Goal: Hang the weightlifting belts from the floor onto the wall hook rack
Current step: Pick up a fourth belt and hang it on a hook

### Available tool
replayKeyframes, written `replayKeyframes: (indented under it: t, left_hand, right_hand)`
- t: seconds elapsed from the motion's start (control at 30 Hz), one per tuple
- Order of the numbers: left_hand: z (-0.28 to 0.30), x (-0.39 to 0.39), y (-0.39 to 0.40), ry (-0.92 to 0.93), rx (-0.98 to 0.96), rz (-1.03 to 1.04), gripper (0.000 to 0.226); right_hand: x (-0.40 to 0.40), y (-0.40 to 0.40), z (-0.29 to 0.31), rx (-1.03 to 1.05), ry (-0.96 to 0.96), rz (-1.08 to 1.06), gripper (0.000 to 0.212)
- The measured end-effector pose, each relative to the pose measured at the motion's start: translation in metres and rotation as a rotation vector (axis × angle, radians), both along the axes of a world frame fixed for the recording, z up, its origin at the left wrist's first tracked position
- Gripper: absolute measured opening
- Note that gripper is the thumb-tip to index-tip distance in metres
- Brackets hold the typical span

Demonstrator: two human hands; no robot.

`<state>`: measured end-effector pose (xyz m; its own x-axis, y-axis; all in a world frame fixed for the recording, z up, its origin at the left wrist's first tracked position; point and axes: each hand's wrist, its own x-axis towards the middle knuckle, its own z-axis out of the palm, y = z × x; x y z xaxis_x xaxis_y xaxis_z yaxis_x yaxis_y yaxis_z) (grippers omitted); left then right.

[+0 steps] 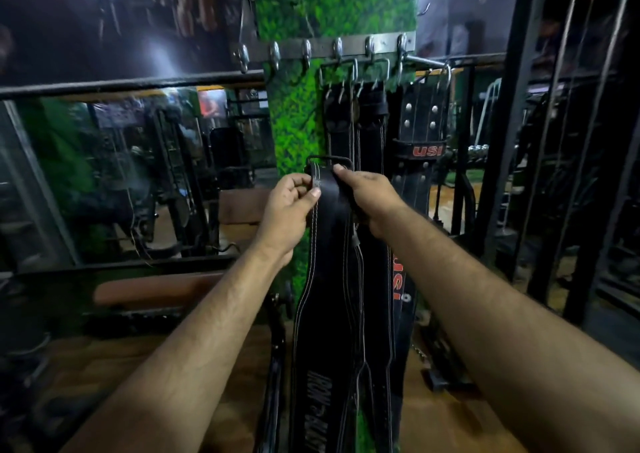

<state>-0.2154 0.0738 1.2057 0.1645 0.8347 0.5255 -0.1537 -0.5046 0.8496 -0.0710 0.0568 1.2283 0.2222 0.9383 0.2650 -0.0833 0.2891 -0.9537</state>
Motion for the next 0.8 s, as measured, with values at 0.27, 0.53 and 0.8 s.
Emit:
replayKeyframes:
  t: [0.27,0.53,0.8]
  left_hand:
    - [0.009,0.004,0.011,0.046,-0.010,0.064,0.012]
    - [0.025,0.006,0.007,0.089,0.107,0.119,0.029]
    - [0.017,0.023,0.009,0.015,0.145,0.138,0.032]
  right_hand:
    - [0.007,0.011,-0.005,0.131,0.033,0.084,0.027]
    - [0.000,0.021,0.011,0.152,0.210,0.193,0.022]
    - [-0.005,0.030,0.040,0.504,0.060,-0.069,0.023]
